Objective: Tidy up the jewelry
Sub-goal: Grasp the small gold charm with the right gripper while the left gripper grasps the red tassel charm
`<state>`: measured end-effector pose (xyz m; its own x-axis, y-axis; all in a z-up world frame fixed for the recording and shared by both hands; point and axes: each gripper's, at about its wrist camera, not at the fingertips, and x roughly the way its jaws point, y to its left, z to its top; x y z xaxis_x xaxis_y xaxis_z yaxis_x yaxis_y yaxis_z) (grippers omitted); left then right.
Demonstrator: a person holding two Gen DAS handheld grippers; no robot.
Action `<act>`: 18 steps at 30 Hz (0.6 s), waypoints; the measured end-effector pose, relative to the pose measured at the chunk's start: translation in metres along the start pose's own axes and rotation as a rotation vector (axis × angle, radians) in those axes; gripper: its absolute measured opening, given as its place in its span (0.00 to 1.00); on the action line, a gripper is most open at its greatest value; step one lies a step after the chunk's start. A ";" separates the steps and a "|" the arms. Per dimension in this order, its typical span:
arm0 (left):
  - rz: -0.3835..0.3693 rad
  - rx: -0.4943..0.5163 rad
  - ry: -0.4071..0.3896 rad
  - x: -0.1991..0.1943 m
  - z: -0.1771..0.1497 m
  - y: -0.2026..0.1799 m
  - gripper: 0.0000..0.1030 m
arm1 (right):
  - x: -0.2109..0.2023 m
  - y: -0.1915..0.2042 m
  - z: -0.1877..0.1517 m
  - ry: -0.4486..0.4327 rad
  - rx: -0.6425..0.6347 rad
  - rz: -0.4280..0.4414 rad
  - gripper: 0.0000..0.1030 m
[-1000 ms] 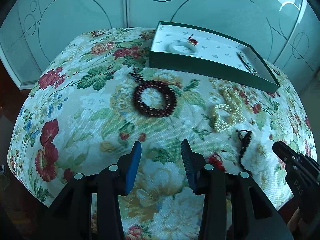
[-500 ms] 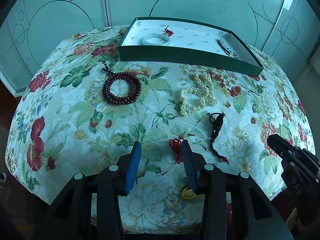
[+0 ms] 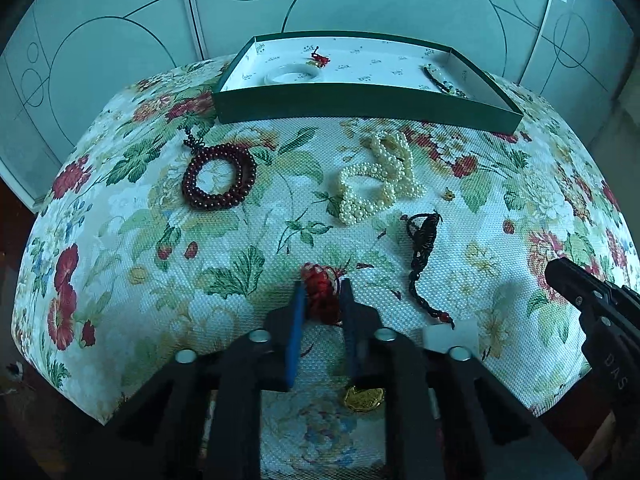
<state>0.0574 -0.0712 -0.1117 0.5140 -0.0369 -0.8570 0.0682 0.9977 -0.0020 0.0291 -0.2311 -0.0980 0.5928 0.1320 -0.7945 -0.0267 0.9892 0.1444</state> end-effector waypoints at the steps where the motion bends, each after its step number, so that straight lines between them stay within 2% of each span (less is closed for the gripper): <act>1: -0.002 -0.002 -0.002 0.000 0.000 0.001 0.12 | 0.000 0.000 0.000 0.000 0.000 0.000 0.07; 9: -0.009 -0.004 -0.018 -0.003 0.001 0.003 0.11 | 0.003 0.001 0.001 0.004 0.003 0.002 0.07; 18: -0.013 -0.001 -0.085 -0.025 0.014 0.004 0.11 | 0.000 0.000 0.008 -0.011 0.004 0.004 0.07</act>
<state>0.0564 -0.0668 -0.0832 0.5839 -0.0549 -0.8100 0.0747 0.9971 -0.0137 0.0353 -0.2317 -0.0932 0.6012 0.1356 -0.7875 -0.0264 0.9883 0.1500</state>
